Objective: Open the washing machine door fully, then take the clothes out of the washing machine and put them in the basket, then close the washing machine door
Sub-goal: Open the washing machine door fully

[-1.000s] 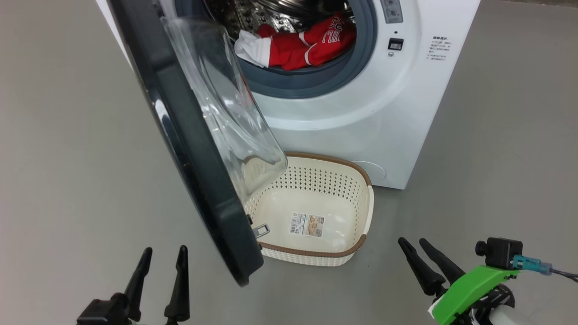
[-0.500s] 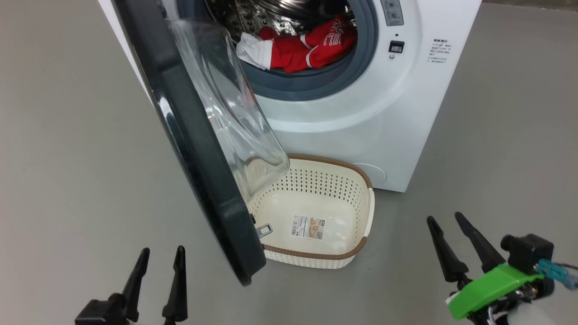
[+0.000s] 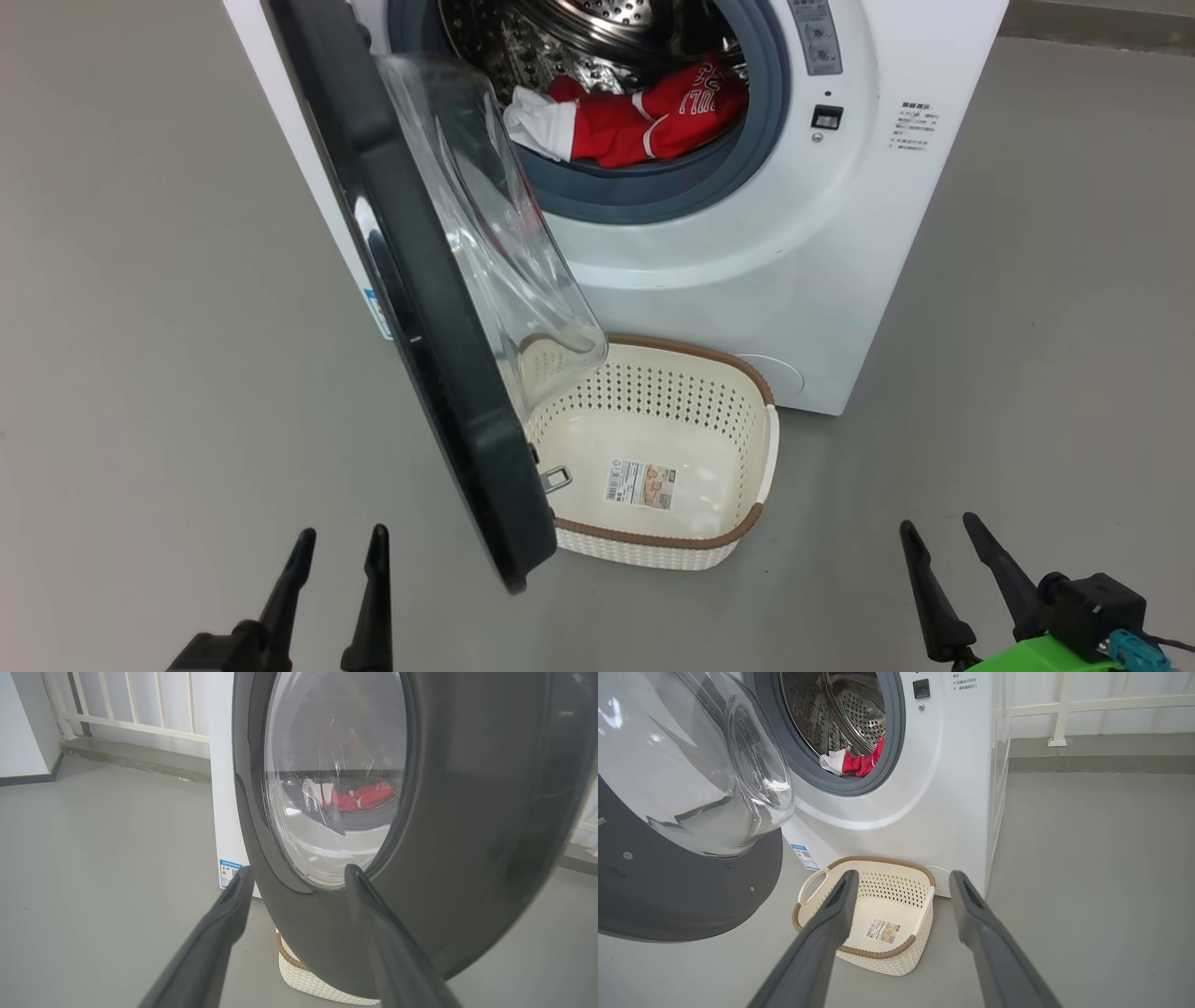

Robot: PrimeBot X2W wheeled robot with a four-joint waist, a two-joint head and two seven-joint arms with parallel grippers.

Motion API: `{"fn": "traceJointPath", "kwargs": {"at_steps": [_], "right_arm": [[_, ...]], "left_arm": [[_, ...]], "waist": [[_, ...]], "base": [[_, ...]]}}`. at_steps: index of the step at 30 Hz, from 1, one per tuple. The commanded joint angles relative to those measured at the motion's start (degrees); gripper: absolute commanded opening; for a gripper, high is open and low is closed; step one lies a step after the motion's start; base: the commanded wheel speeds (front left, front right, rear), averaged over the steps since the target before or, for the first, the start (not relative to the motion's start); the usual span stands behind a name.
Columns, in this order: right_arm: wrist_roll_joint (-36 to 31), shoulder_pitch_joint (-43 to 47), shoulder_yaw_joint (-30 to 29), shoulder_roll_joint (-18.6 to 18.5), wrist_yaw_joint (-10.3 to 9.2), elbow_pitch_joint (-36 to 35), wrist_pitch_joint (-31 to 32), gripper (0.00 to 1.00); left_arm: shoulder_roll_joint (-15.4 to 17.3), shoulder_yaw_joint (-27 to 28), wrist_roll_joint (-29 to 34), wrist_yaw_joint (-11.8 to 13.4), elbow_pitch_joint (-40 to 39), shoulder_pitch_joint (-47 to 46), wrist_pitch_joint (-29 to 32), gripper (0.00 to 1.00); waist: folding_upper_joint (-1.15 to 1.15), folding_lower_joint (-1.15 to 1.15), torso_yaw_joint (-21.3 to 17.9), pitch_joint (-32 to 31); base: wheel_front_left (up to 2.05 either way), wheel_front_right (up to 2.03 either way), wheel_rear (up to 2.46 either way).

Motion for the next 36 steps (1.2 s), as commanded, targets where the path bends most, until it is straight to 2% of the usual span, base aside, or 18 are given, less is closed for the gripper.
{"fn": "traceJointPath", "kwargs": {"at_steps": [1,11,12,13,14,15,20,24,27,30,31,33,36], "right_arm": [[-0.70,-0.72,0.97,-0.30,0.43,-1.45,-0.69,1.00],[-1.77,-1.04,0.01,0.15,0.43,-1.98,-0.70,1.00],[-1.86,-1.06,-0.03,0.20,0.43,-2.06,-0.70,1.00],[-1.95,-1.08,-0.07,0.24,0.43,-2.14,-0.70,1.00],[-2.01,-1.11,-0.09,0.28,0.43,-2.21,-0.70,1.00],[-2.03,-1.14,-0.12,0.33,0.43,-2.26,-0.70,1.00],[-2.02,-1.36,-0.06,0.46,0.43,-2.56,-0.70,1.00],[-2.21,-1.53,0.00,0.47,0.43,-2.81,-0.70,1.00],[-2.39,-1.64,0.04,0.48,0.43,-2.95,-0.70,1.00],[-2.61,-1.83,0.13,0.44,0.43,-3.08,-0.70,1.00],[-2.74,-1.95,0.06,0.45,0.43,-3.18,-0.70,1.00],[-2.81,-2.03,0.03,0.46,0.43,-3.25,-0.70,1.00],[-3.00,-2.32,0.04,0.51,0.43,-3.34,-0.70,1.00]], "left_arm": [[0.79,1.64,0.66,-0.02,-1.44,-0.55,-0.45,1.00],[0.79,1.56,0.53,-0.17,-1.68,-0.63,-0.45,1.00],[0.79,1.54,0.53,-0.20,-1.65,-0.65,-0.45,0.77],[0.79,1.59,0.49,-0.18,-1.76,-0.75,-0.45,0.45],[0.79,1.64,0.32,-0.16,-1.91,-0.88,-0.45,0.18],[0.79,1.78,0.13,-0.15,-2.31,-1.07,-0.45,0.00],[0.79,4.22,-1.83,0.21,-6.94,-2.49,-0.45,0.00],[0.79,6.45,-1.99,0.85,-13.78,-4.56,-0.45,0.00],[0.79,6.00,-1.96,1.10,-20.62,-6.13,-0.45,0.00],[0.79,3.28,-2.04,1.49,-27.30,-7.12,-0.45,0.00],[0.79,-0.01,-1.76,1.84,-30.70,-7.19,-0.45,0.00],[0.79,-2.13,-1.45,1.81,-31.52,-6.95,-0.45,0.00],[0.79,-9.02,-0.45,1.13,-31.63,-6.31,-0.45,0.00]], "waist": [[0.00,0.00,-0.06,-0.02],[0.00,0.00,-0.06,-0.04],[0.00,0.00,-0.04,-0.04],[0.00,0.00,-0.02,-0.01],[0.00,0.00,0.00,0.01],[0.00,0.00,0.02,0.02],[0.00,0.00,-0.06,0.22],[0.00,0.00,-0.14,0.44],[0.00,0.00,-0.27,0.52],[0.00,0.00,-0.42,0.62],[0.00,0.00,-0.53,0.72],[0.00,0.00,-0.58,0.82],[0.00,0.00,-0.79,1.11]], "base": [[0.00,0.00,0.00],[0.00,0.00,0.00],[0.00,0.00,0.00],[0.00,0.00,0.00],[0.00,0.00,0.00],[0.00,0.00,0.00],[0.00,0.00,0.00],[0.00,0.00,0.00],[0.00,0.00,0.00],[0.00,0.00,0.00],[0.00,0.00,0.00],[0.00,0.00,0.00],[0.00,0.00,0.00]]}}
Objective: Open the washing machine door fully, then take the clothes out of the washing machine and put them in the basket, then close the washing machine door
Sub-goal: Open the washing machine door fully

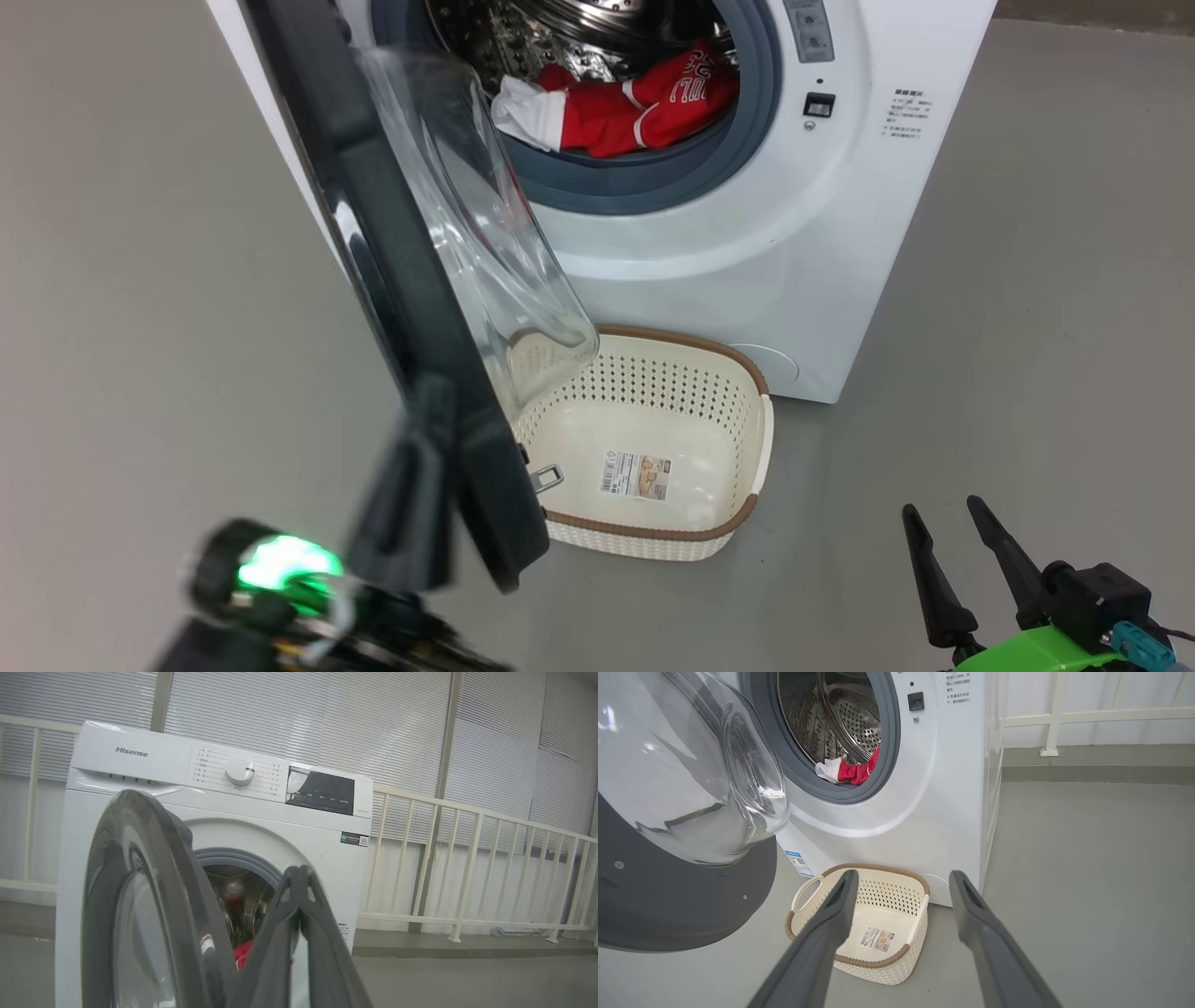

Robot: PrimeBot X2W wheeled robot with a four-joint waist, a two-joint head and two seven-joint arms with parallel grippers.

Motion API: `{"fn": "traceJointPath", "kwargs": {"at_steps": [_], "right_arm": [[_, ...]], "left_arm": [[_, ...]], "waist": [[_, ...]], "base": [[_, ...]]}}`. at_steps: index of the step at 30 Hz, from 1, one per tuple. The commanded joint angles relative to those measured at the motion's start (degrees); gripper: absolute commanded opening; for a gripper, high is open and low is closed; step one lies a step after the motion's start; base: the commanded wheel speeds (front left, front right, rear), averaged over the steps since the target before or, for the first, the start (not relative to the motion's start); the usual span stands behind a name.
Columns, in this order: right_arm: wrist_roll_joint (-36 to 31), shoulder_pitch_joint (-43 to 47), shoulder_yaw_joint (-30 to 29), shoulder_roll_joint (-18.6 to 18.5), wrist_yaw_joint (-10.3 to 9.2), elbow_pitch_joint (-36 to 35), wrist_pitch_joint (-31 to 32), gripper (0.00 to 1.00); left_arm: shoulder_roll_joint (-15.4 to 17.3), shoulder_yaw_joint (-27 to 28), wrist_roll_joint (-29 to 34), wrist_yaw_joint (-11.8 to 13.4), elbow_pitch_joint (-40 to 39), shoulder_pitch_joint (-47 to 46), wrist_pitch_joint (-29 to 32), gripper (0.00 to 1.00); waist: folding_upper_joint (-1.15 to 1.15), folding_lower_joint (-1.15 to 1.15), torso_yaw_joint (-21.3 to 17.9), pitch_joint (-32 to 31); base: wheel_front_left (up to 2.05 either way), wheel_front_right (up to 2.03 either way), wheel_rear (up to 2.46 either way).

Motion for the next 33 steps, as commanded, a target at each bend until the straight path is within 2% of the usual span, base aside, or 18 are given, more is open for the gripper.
{"fn": "traceJointPath", "kwargs": {"at_steps": [1,6,9,18,27,33], "right_arm": [[-0.54,-2.07,1.38,-0.39,0.43,-1.45,-0.69,1.00],[-0.57,-2.69,1.76,-0.25,0.43,-1.28,-0.69,1.00],[-0.29,-3.00,2.28,-0.35,0.43,-1.04,-0.69,1.00],[-0.05,-3.45,2.68,-0.56,0.43,-0.95,-0.69,1.00],[0.53,-3.26,3.24,-0.70,0.43,-0.89,-0.69,1.00],[0.71,-3.16,3.82,-0.63,0.43,-1.14,-0.69,1.00]], "left_arm": [[0.61,1.41,-0.02,-0.10,-1.08,-0.76,-0.22,0.00],[0.61,-5.00,-2.70,-1.03,6.00,0.41,-0.22,0.00],[0.61,-5.91,-5.13,-1.98,11.09,0.20,-0.22,0.00],[0.61,-4.48,-8.74,-3.54,22.46,-2.06,-0.22,0.00],[0.61,-3.17,-10.72,-3.63,26.02,-3.49,-0.22,0.00],[0.61,-1.08,-10.31,-2.67,27.09,-3.03,-0.22,0.00]], "waist": [[0.00,0.00,-0.08,0.09],[0.00,0.00,-0.45,0.54],[0.00,0.00,-0.55,0.81],[0.00,0.00,-1.05,1.19],[0.00,0.00,-0.88,1.04],[0.00,0.00,-0.70,0.62]], "base": [[0.00,0.00,0.00],[0.00,0.00,0.00],[0.00,0.00,0.00],[0.00,0.00,0.00],[0.00,0.00,0.00],[0.00,0.00,0.00]]}}
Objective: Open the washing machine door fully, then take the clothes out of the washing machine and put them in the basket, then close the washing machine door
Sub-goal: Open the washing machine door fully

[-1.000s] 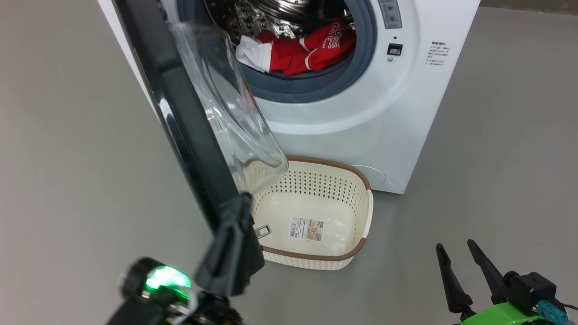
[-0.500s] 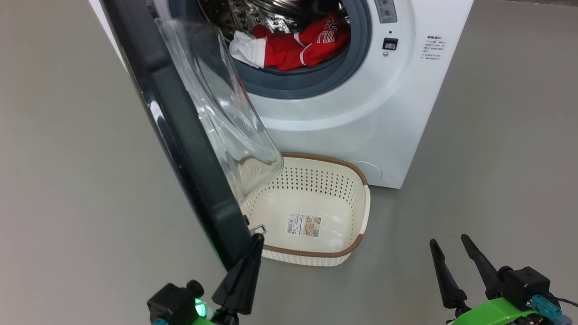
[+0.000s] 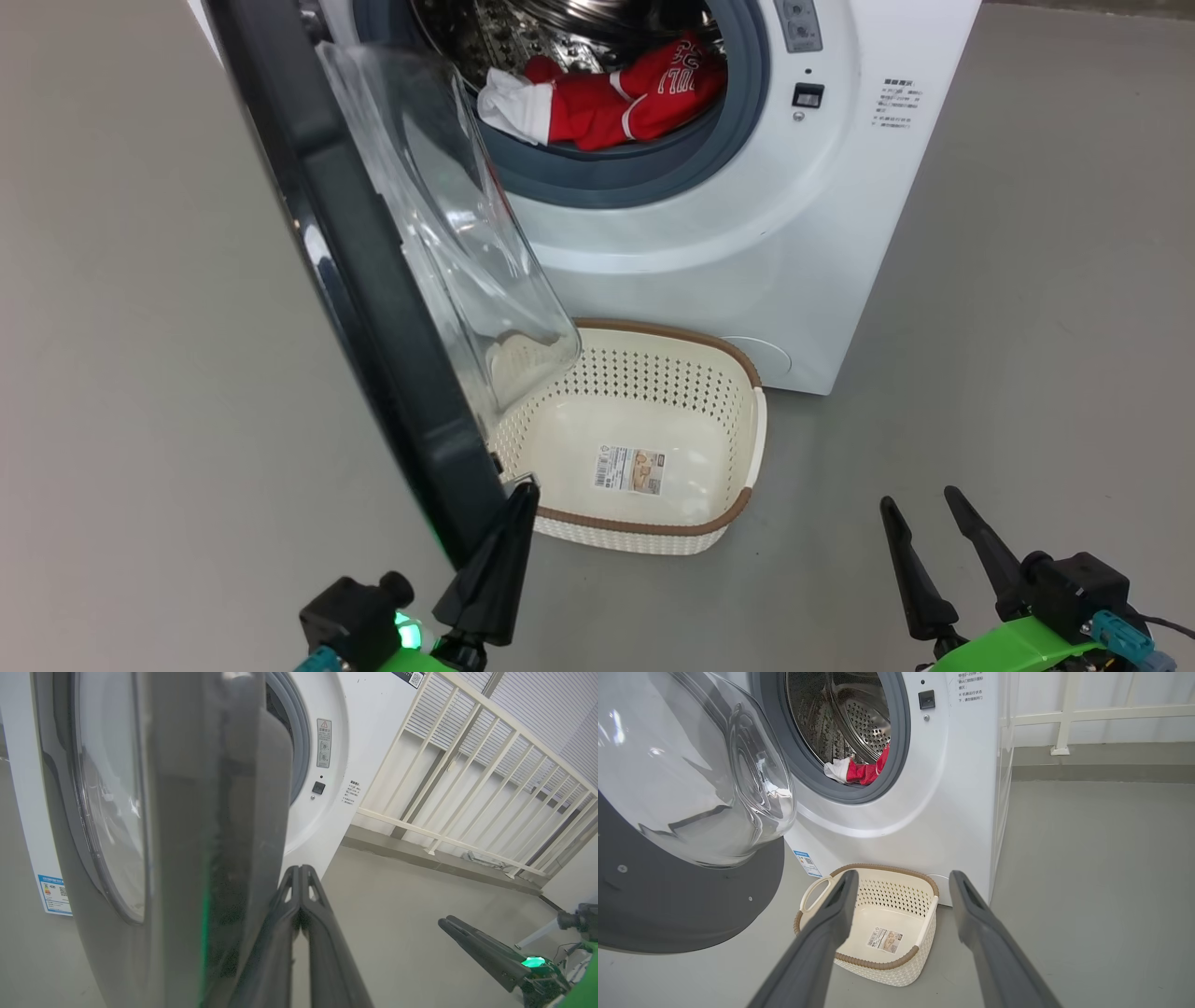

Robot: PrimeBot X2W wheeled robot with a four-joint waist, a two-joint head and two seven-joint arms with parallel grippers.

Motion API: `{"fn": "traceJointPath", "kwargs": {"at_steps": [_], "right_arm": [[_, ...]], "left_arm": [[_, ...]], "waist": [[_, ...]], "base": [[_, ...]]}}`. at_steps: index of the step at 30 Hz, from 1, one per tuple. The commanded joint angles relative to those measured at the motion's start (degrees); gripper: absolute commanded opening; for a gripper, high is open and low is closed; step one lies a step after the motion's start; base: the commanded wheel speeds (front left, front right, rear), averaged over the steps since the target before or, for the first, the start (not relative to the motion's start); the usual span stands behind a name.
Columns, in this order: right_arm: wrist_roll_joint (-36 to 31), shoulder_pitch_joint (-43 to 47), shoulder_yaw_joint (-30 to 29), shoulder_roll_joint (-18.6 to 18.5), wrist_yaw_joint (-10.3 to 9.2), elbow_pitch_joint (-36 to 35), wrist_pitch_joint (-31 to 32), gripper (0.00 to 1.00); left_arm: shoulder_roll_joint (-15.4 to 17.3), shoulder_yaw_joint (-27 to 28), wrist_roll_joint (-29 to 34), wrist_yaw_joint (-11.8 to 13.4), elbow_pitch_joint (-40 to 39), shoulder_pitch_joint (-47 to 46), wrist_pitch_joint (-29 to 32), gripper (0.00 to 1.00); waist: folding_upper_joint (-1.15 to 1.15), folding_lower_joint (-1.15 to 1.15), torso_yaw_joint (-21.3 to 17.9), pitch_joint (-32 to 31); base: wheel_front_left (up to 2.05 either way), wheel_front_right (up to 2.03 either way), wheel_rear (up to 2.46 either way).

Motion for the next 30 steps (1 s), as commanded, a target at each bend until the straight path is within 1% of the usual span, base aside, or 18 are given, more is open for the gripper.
{"fn": "traceJointPath", "kwargs": {"at_steps": [1,15,30], "right_arm": [[0.19,-1.74,1.67,-0.55,0.43,-1.46,-0.69,1.00],[0.25,-1.53,1.29,-0.53,0.43,-2.04,-0.69,1.00],[-0.03,-1.88,1.33,-0.43,0.43,-2.39,-0.69,1.00]], "left_arm": [[0.75,4.49,-0.08,1.20,-0.79,-1.46,-0.29,0.00],[0.75,13.53,2.17,1.85,-2.19,2.08,-0.29,0.00],[0.75,26.74,5.45,2.12,-0.23,1.78,-0.29,0.00]], "waist": [[0.00,0.00,0.10,-0.12],[0.00,0.00,1.72,0.40],[0.00,0.00,2.06,1.53]], "base": [[0.00,0.00,0.00],[0.00,0.00,0.00],[0.00,0.00,0.00]]}}
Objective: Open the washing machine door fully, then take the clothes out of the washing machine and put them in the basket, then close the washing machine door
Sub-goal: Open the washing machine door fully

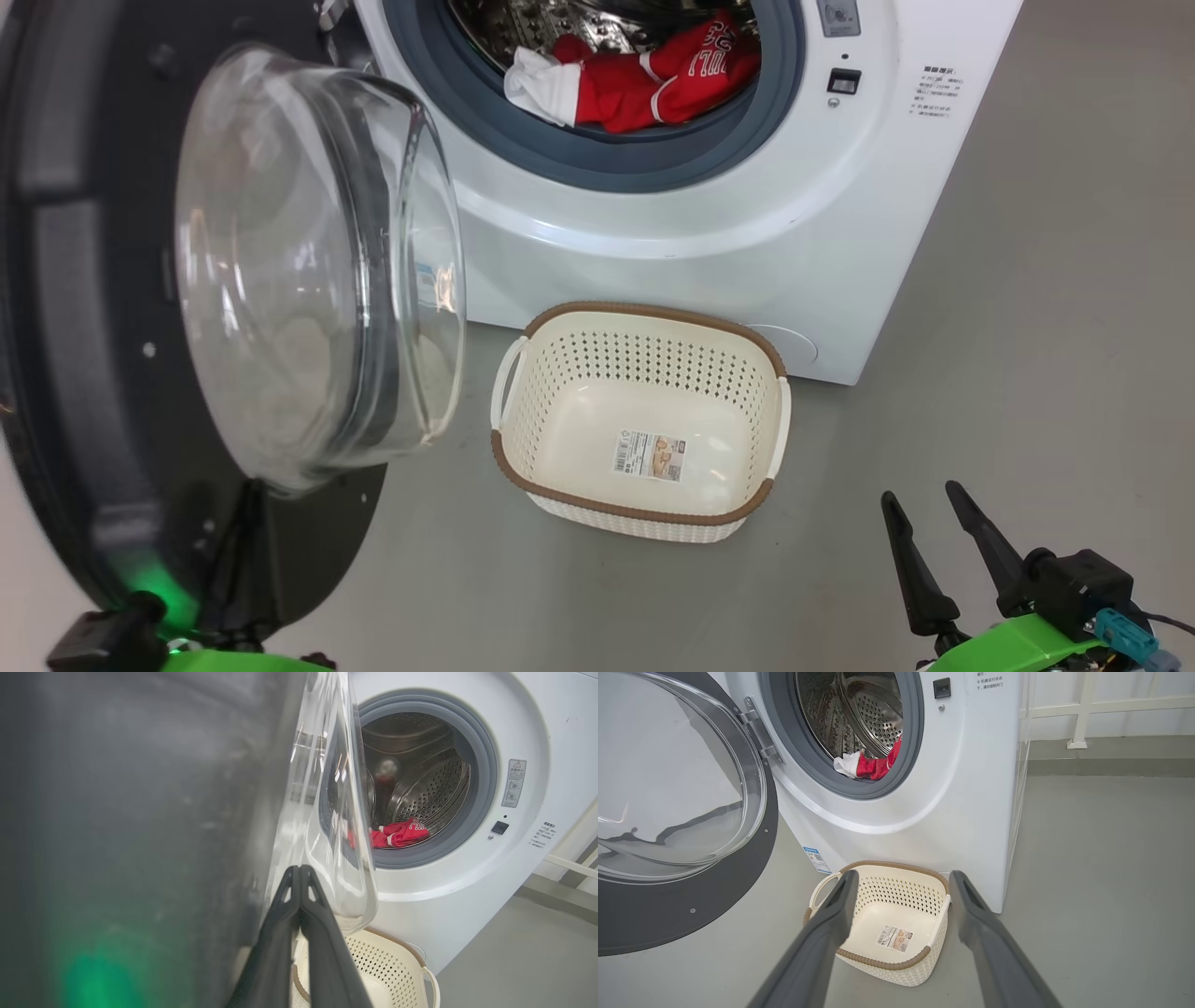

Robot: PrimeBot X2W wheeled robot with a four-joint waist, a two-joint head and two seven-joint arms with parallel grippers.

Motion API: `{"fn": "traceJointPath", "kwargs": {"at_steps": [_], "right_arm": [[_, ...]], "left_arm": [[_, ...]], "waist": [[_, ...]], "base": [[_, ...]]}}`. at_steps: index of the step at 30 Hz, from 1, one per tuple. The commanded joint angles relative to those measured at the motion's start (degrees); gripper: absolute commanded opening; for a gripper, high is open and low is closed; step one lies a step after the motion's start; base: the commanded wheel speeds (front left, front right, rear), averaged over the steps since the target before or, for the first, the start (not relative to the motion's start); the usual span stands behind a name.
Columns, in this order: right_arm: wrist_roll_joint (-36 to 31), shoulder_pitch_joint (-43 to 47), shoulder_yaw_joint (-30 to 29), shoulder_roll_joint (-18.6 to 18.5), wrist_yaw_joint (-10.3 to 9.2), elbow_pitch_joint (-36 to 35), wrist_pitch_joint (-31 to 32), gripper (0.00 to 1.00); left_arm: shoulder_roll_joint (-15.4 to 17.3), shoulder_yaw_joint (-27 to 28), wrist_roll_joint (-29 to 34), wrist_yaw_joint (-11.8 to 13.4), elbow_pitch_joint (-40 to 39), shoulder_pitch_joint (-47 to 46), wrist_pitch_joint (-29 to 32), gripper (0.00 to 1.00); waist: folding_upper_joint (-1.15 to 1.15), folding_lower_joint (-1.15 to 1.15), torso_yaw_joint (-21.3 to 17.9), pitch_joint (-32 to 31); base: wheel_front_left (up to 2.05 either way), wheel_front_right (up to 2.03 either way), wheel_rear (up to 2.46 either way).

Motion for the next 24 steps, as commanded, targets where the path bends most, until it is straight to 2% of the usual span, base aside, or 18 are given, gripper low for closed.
{"fn": "traceJointPath", "kwargs": {"at_steps": [1,8,15,24], "right_arm": [[-0.13,-1.91,1.24,-0.45,0.43,-1.64,-0.69,1.00],[-0.23,-2.23,1.12,-0.44,0.43,-1.76,-0.69,1.00],[-0.32,-2.51,1.18,-0.55,0.43,-1.85,-0.69,1.00],[-0.44,-3.02,1.36,-0.97,0.43,-1.86,-0.69,1.00]], "left_arm": [[1.15,3.40,0.57,0.60,-0.77,-1.91,-0.35,0.00],[1.15,9.30,2.30,0.30,0.67,-3.56,-0.35,0.00],[1.15,14.38,3.68,1.33,1.33,-4.98,-0.35,0.00],[1.15,21.24,6.73,0.81,3.13,-7.63,-0.35,0.00]], "waist": [[0.00,0.00,-0.02,0.17],[0.00,0.00,-0.09,0.85],[0.00,0.00,-0.21,1.55],[0.00,0.00,-0.55,2.41]], "base": [[0.00,0.00,0.00],[0.00,0.00,0.00],[0.00,0.00,0.00],[0.00,0.00,0.00]]}}
